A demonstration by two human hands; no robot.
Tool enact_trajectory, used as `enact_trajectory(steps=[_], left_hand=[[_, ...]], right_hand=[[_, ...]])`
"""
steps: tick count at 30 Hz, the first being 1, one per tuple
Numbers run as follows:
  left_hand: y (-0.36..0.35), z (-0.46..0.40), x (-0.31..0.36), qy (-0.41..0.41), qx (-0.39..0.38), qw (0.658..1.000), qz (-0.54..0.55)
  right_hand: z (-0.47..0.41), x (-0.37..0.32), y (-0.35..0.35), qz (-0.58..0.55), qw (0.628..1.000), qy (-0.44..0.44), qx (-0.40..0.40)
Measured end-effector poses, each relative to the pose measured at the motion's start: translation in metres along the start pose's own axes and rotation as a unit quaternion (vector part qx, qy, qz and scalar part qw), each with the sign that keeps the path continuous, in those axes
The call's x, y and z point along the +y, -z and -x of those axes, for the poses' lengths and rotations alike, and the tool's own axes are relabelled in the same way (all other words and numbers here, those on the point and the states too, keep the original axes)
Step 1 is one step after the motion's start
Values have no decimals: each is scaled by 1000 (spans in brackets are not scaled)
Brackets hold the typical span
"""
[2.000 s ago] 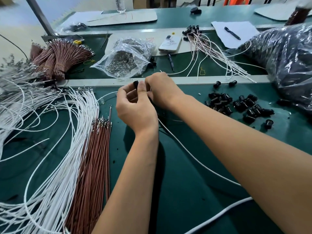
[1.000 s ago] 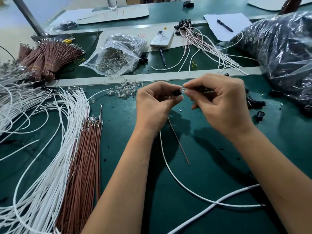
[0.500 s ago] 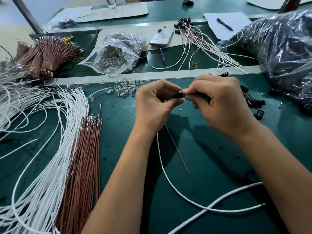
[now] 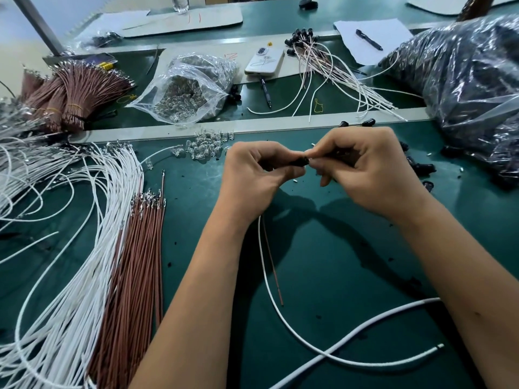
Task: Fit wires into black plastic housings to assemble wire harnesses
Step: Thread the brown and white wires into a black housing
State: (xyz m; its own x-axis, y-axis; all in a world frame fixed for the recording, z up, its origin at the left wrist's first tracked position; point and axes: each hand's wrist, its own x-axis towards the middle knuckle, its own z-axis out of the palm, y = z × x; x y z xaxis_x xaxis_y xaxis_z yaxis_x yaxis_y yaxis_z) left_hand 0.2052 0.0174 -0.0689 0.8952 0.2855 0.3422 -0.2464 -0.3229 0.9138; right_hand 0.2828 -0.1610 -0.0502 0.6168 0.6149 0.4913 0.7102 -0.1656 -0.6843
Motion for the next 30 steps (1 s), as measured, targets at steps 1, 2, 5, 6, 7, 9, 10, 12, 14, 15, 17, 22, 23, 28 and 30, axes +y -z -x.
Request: enact_trajectory(steps=[1, 2, 5, 6, 7, 9, 10, 12, 14, 15, 17, 22, 23, 28, 30], left_hand=[[-1, 0, 0, -3, -2, 1000, -16], [-1, 0, 0, -8, -5, 999, -38], [-2, -1, 0, -33, -4, 995, -96], [-3, -1, 0, -41, 1, 994, -101], [-3, -1, 0, -45, 8, 994, -98], [-3, -1, 1, -43, 21, 995, -83], [-3, 0, 1, -39, 25, 996, -74], [-5, 0, 2, -37, 32, 997, -55], [-6, -1, 2, -37, 37, 998, -40], [-6, -1, 2, -38, 38, 998, -37], [-5, -1, 1, -43, 36, 998, -42], [-4, -1, -2, -41, 0, 995, -86], [-4, -1, -2, -41, -4, 995, -89], [-7, -1, 0, -18, 0, 1000, 9], [-9, -1, 2, -4, 9, 998, 56]], right_hand=[[0, 2, 0, -2, 1000, -8, -5], [1, 3, -1, 4, 1000, -11, -6], [4, 5, -7, -11, 999, -29, 21], [4, 5, -9, -30, 998, -40, 32], [4, 6, -9, -54, 996, -53, 40], [3, 6, -9, -102, 991, -77, 45], [2, 6, -9, -123, 988, -85, 48], [2, 7, -11, -167, 978, -109, 60], [2, 6, -12, -200, 969, -134, 62], [3, 5, -12, -203, 968, -139, 57], [3, 6, -11, -191, 971, -138, 46], [4, 6, -6, -94, 989, -110, 12], [4, 6, -6, -84, 990, -109, 8], [1, 4, 4, -148, 983, -106, -11], [1, 3, 4, -180, 977, -113, -5]])
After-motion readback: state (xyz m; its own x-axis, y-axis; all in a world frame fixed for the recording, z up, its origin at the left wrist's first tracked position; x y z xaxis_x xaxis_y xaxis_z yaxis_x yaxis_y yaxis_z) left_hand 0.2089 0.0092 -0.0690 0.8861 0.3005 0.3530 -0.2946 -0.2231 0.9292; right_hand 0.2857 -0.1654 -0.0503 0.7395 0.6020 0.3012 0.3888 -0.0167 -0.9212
